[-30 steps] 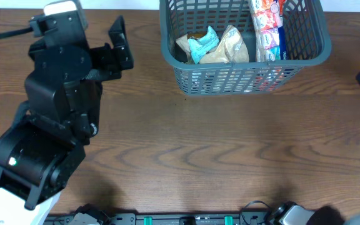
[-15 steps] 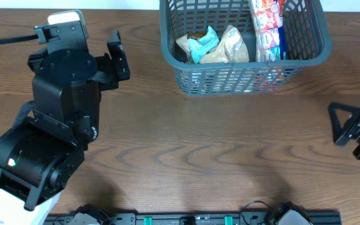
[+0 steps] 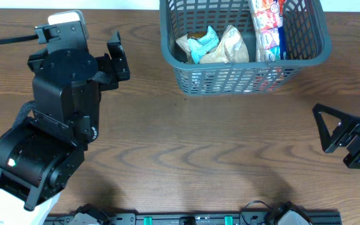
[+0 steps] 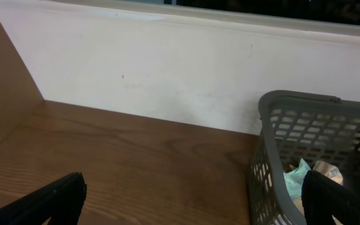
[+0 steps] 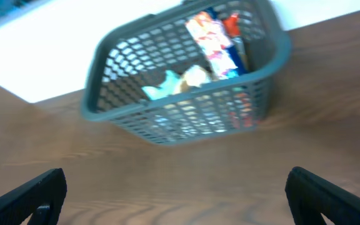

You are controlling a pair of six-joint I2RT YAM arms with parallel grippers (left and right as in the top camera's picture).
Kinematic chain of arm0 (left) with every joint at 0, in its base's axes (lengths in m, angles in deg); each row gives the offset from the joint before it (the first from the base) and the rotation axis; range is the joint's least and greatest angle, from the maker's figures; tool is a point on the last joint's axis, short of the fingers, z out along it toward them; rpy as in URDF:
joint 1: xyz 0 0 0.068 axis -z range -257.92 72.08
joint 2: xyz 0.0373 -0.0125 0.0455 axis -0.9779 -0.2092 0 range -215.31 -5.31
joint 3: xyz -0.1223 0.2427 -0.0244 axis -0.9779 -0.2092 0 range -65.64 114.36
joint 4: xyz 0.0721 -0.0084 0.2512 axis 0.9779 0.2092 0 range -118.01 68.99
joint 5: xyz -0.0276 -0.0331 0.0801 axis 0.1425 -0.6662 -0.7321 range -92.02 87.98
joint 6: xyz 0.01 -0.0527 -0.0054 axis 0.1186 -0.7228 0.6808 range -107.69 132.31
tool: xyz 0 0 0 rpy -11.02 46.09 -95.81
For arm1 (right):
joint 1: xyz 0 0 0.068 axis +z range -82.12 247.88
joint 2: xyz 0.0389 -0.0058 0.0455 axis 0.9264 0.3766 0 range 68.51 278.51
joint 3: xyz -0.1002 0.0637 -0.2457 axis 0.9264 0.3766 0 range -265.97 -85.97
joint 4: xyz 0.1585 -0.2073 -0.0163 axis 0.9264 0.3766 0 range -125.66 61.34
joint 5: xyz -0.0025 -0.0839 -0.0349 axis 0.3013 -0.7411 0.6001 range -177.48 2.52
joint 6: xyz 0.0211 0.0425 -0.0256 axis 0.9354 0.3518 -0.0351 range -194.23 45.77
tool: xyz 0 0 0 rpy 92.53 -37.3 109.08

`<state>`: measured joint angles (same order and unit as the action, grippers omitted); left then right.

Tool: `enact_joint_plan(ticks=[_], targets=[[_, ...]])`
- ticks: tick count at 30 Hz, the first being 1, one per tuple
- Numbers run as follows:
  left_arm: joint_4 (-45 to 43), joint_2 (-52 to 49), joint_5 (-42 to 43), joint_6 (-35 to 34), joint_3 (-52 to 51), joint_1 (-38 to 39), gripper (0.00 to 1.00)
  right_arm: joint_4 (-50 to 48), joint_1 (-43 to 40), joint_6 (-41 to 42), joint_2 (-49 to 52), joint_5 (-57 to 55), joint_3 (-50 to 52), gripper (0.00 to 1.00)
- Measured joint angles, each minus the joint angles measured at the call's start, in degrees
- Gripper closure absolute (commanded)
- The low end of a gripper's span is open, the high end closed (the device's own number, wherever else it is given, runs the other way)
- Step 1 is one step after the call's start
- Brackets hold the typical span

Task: Pack container

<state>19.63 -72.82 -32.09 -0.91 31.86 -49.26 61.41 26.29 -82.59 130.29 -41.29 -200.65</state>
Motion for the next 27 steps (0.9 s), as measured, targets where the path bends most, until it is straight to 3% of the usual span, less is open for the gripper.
enact_joint_plan(ticks=[13, 27], targets=[[-0.02, 0.0, 0.0, 0.02, 0.0, 0.0, 0.01, 0.02, 0.0, 7.19, -7.8, 4.2, 0.0, 0.01], [0.0, 0.0, -0.02, 0.0, 0.0, 0.0, 0.01, -0.02, 0.04, 7.8, -14.25, -7.45, 0.0, 0.01]])
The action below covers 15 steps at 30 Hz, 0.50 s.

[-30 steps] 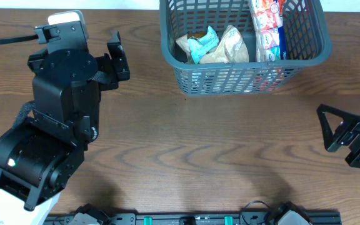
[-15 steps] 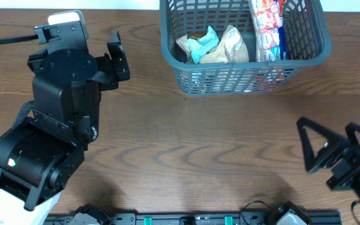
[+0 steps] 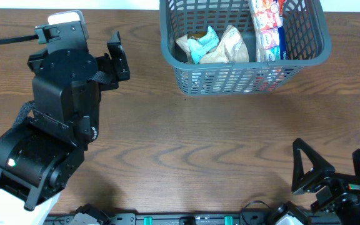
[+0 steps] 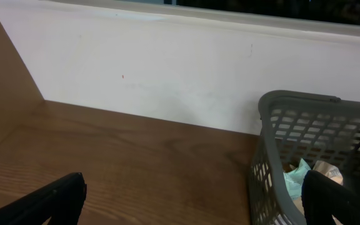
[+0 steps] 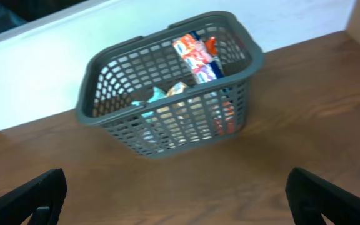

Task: Pack container

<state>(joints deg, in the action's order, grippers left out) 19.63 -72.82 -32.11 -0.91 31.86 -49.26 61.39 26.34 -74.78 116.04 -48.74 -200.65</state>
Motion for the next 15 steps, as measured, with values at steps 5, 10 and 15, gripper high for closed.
enact_joint_plan(ticks=[5, 10, 15], targets=[[0.0, 0.0, 0.02, 0.0, 0.0, -0.02, 0.01, 0.0, 0.0, 0.09, 0.02, -2.69, 0.0, 0.01], [0.0, 0.0, 0.0, 0.0, 0.0, 0.0, 0.01, 0.02, 0.0, 0.13, 0.02, -6.21, 0.0, 0.01], [0.0, 0.0, 0.0, 0.0, 0.0, 0.0, 0.01, 0.02, 0.0, 0.13, 0.02, -8.63, 0.0, 0.01]])
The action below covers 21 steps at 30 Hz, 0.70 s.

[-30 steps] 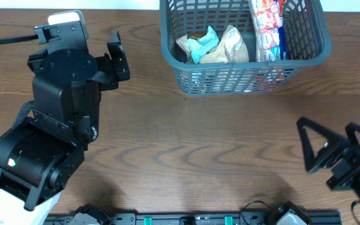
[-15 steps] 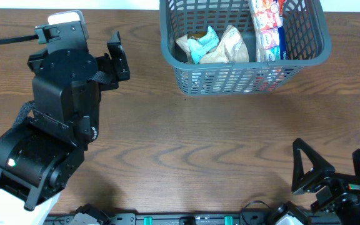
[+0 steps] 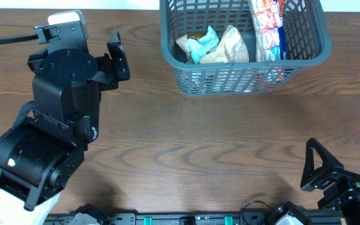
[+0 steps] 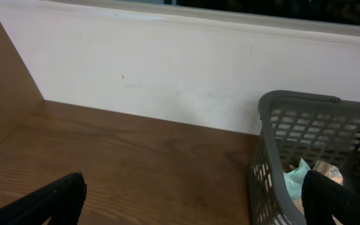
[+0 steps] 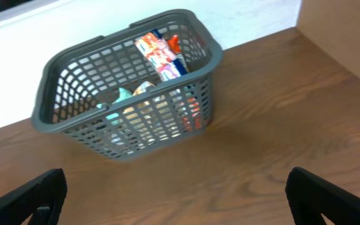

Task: Pack container

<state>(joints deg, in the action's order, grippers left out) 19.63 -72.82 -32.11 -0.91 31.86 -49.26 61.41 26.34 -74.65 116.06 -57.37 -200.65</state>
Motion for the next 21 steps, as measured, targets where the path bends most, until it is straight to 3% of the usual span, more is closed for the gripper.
enact_joint_plan(ticks=[5, 13, 21], targets=[[0.0, 0.0, 0.0, 0.0, 0.0, -0.02, 0.01, -2.99, 0.76, 0.0, 0.0, -2.51, 0.11, 0.01], [0.0, -0.02, -0.13, 0.0, 0.0, 0.0, 0.01, -17.62, 10.91, -4.28, -0.02, -5.27, 2.99, 0.01], [0.0, -0.02, -0.15, 0.0, 0.0, 0.0, 0.01, -35.82, 17.03, -10.82, -1.64, -6.12, 19.63, 0.01]])
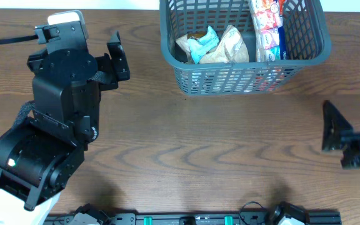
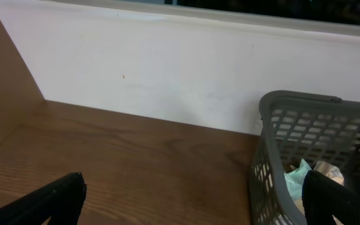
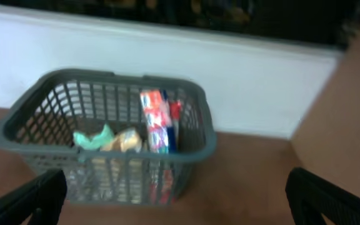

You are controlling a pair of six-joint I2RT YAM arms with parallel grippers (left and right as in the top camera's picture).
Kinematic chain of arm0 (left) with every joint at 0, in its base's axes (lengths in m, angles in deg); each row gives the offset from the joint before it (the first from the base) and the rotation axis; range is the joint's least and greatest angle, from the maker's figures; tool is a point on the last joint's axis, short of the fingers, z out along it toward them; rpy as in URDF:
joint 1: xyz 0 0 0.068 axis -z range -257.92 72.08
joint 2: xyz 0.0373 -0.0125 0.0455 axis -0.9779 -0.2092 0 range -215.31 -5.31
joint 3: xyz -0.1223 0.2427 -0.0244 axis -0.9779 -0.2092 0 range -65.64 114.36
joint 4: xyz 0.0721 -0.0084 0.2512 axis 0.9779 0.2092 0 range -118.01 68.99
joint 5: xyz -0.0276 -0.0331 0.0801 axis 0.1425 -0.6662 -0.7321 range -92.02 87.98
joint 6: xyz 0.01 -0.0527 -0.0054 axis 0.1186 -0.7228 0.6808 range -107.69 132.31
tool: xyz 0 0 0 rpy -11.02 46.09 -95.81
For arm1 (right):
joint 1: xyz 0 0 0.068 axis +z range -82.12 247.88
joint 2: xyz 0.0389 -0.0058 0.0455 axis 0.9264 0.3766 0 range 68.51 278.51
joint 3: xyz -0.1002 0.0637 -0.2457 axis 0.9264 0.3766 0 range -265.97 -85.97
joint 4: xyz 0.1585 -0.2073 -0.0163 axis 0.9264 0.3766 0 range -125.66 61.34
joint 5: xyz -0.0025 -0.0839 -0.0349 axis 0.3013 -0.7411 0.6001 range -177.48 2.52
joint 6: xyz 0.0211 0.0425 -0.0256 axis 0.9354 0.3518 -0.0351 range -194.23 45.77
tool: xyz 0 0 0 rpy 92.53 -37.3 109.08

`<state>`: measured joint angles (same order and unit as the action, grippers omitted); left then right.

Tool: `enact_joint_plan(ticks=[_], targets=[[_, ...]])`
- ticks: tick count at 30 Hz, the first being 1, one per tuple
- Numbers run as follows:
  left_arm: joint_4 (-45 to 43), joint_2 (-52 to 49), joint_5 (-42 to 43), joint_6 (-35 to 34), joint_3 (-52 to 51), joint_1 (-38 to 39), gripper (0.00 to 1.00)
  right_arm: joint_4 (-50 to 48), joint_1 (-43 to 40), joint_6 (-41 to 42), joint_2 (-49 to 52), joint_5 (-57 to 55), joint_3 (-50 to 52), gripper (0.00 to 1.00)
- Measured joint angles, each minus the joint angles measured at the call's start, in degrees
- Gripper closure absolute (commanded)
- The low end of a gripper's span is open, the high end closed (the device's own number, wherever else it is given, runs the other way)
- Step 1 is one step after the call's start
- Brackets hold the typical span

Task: Pack container

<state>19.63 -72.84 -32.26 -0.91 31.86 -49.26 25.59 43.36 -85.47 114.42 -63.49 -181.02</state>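
Note:
A grey mesh basket (image 1: 242,44) stands at the table's far edge. It holds a teal packet (image 1: 202,42), a beige packet (image 1: 231,46) and a long red, white and blue packet (image 1: 267,28). My left gripper (image 1: 119,57) is open and empty, left of the basket; the left wrist view has the basket (image 2: 317,147) at its right. At the table's right edge my right gripper (image 1: 339,134) is open and empty, facing the basket (image 3: 105,137) from a distance.
A white wall (image 2: 167,75) runs behind the table. Wooden side panels rise at the left (image 2: 5,81) and at the right (image 3: 349,125). A black rail (image 1: 192,219) lies along the front edge.
My right gripper has moved from the table's front right corner back to the right edge at mid depth. Its view now faces the basket squarely. The left arm and basket contents are unchanged.
My right gripper was open at the right edge, level with mid table. Then it stood lower, near the front edge, and then a little further right there. Now it is back at the right edge. The left gripper stayed open beside the basket throughout.

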Motion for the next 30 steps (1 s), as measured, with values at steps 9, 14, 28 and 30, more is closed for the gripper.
enact_joint_plan(ticks=[9, 14, 28, 30], targets=[[0.02, 0.0, 0.0, 0.0, 0.0, 0.0, 0.01, -24.87, 9.44, -1.99, -9.79, -1.44, 27.19, 0.01], [0.04, 0.0, 0.0, 0.0, 0.0, 0.0, 0.02, -33.59, 11.26, -2.23, -13.2, -2.27, 40.65, 0.01], [0.02, 0.0, 0.0, 0.0, 0.0, 0.0, 0.01, -65.55, 15.02, -2.71, -24.65, -4.52, 74.4, 0.01], [0.07, 0.0, 0.0, 0.02, 0.0, 0.0, 0.01, -67.67, 16.52, -2.71, -26.8, -4.74, 77.61, 0.01]])
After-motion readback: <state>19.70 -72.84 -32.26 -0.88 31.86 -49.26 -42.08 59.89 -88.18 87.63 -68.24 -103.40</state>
